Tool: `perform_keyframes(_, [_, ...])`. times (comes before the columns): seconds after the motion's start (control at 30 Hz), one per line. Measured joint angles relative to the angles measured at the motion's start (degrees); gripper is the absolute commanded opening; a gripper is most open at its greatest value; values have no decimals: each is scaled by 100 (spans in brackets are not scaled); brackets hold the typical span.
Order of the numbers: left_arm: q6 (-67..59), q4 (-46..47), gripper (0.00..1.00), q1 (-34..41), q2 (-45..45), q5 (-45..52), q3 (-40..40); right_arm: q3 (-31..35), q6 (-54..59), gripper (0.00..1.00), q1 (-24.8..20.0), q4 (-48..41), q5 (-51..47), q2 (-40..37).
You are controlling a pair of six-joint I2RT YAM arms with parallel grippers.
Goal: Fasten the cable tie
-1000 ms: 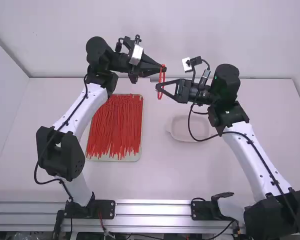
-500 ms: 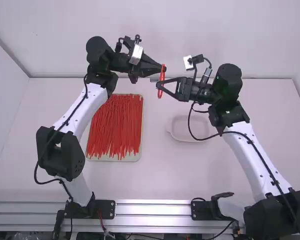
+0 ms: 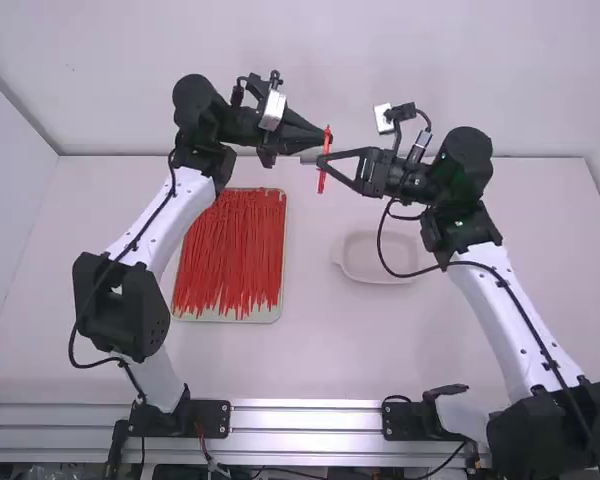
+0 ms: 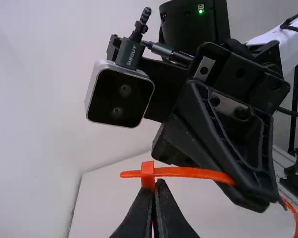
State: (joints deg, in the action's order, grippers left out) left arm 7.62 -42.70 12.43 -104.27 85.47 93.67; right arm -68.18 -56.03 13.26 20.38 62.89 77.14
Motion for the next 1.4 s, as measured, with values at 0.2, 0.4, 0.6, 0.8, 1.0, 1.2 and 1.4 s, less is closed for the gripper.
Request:
perform_keyframes(0.2, [4,-166,2,13,0,63,-20,0,-83,0,-13,188,0,0])
perform_keyframes(0.4, [4,-136,2,50,0,109,-20,0,-103,0,-31,260,-7,0])
perform_keyframes(0.6, [4,-140,2,57,0,107,-20,0,-101,0,-144,260,52,0])
perform_keyframes(0.8, [2,-210,2,122,0,136,-20,0,-101,0,-162,260,42,0])
perform_keyframes(1.0, [4,-376,2,210,0,87,-20,0,-55,0,-186,354,111,0])
perform_keyframes(1.2, [4,-433,2,271,2,15,-20,0,-63,0,-262,452,179,0])
perform_keyframes(1.4, [2,-409,2,341,0,-7,-20,0,-98,0,-420,468,306,0])
